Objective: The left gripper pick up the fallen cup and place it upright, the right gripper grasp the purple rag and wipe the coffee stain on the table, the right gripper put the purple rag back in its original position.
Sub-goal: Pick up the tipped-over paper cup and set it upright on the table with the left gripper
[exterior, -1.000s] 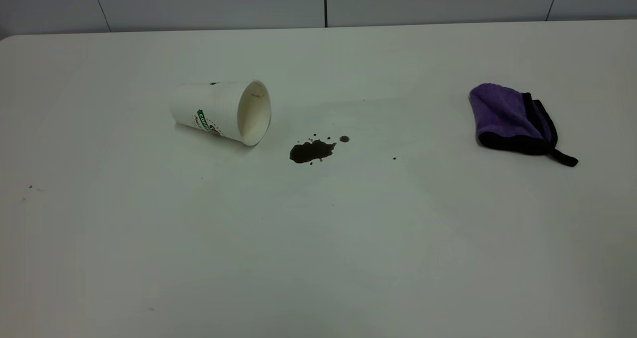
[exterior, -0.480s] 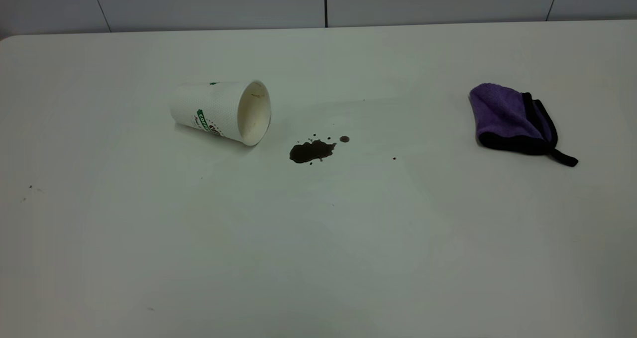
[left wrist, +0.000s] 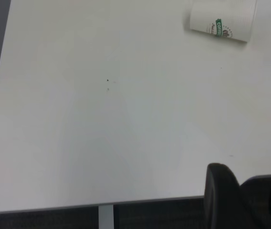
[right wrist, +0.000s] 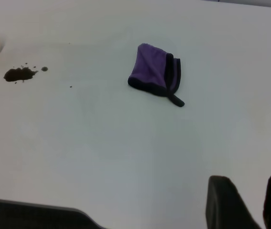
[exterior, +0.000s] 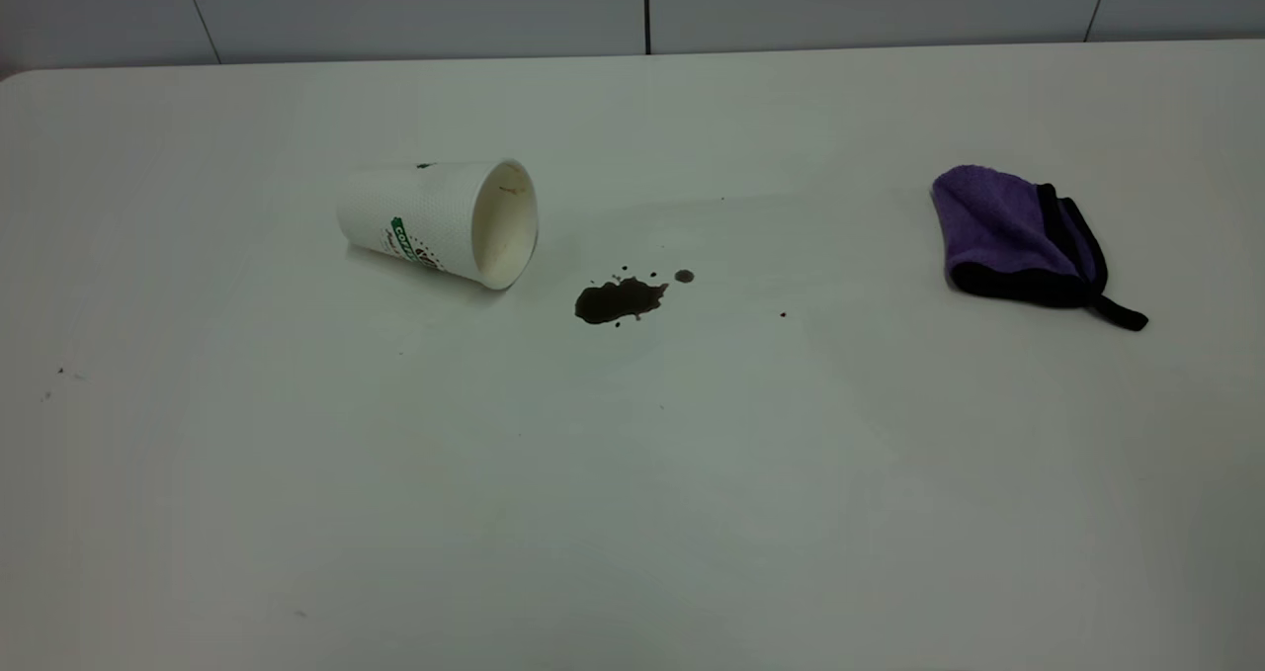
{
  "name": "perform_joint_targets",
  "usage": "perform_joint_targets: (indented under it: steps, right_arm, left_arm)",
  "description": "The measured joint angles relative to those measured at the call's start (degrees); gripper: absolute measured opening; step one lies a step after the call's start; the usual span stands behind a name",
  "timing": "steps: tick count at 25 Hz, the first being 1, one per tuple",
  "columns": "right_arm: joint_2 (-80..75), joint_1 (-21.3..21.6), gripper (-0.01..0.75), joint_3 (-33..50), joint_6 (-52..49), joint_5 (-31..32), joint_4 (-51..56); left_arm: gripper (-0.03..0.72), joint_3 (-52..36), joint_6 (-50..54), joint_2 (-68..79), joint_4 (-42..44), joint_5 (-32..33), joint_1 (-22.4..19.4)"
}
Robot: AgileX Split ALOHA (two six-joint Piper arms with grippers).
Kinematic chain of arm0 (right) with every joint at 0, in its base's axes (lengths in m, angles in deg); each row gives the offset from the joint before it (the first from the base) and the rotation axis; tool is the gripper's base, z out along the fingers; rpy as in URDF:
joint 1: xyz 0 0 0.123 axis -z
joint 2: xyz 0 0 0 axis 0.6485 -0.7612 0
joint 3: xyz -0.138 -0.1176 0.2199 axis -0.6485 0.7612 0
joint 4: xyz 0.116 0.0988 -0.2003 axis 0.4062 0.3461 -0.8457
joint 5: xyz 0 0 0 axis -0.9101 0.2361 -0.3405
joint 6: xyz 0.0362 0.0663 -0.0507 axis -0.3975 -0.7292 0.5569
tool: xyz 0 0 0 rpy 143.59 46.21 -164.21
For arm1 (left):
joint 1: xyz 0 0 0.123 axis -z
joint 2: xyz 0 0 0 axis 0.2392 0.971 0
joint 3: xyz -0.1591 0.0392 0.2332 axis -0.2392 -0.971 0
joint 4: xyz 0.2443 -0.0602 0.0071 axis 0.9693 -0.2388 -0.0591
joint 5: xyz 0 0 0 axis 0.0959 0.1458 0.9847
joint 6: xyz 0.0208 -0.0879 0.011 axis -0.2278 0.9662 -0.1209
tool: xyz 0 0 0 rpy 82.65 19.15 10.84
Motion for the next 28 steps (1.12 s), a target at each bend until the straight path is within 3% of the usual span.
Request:
perform_joint_targets:
  steps: [7,12,15,22,26,28]
  right_arm:
    - [0.0,0.0,0.238,0.0,0.0,0.0,0.0]
    - [0.0,0.0,0.238,0.0,0.0,0.0,0.0]
    - [0.0,0.0,0.238,0.0,0.0,0.0,0.0]
    - [0.0,0.0,0.238,0.0,0.0,0.0,0.0]
    - [0.0,0.0,0.238,0.0,0.0,0.0,0.0]
    - [0.0,0.0,0.238,0.0,0.0,0.0,0.0]
  left_arm:
    - [0.269,0.1,0.7,1.6,1.2,-0.1,0.0]
    - [0.297,2.7,5.9,16.4,5.1,-4.7,0.0]
    - [0.364,5.4,6.8,29.4,5.8,-11.1,0.0]
    - [0.609,15.8,1.8,58.2,2.2,-23.8,0.1]
    - [0.633,23.8,0.2,71.9,1.5,-25.3,3.6]
    - [0.633,27.7,1.2,78.2,3.0,-25.6,7.4]
